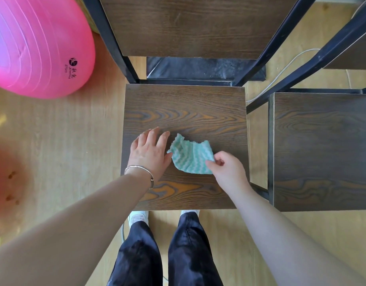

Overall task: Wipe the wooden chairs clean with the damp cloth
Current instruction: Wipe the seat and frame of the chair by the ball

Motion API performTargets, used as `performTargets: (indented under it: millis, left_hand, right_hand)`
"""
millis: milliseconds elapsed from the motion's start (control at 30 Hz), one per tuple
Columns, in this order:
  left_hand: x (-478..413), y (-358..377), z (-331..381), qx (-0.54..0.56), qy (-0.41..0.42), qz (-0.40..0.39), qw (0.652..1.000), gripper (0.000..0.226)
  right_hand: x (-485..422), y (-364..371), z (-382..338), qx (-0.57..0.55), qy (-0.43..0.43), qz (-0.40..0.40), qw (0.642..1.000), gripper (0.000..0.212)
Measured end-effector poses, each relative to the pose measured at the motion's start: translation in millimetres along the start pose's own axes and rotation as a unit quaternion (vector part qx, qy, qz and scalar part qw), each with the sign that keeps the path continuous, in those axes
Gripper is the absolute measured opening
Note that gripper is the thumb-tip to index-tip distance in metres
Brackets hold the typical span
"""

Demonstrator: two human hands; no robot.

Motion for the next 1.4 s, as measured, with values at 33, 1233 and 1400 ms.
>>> performTargets:
  millis: [33,1233,1400]
  left_hand:
    - [-0.6,1.7,0.9,0.000,0.000,-0.005,1.000,0.059]
    - [-23.9,10.8,-7.8,0.311,-0.102,-0.153,0.932,0.013]
    - [-29.5,16.3,-12.6,0.244,-0.086,-0.136,0.956,0.028]
  right_hand:
    - [5.7,-2.7,13.9,-0.021,0.031,0.010,0.999,0.016]
    - [-52.2,-38.5,23.0,-0.196,0.108,0.014,0.975,0.014]
    - [-65.5,-47.8,21.7,0.008,0.101,0.058,0.993,0.043]
Point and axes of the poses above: each hand's wrist, its own x-axis away from the middle knuckle, its own y-axis out of the palm, z = x × y, the point moved 8 cm from there along -x, towards the middle knuckle, and after that the axes turned 4 degrees about -y, right-handed, at the moved point
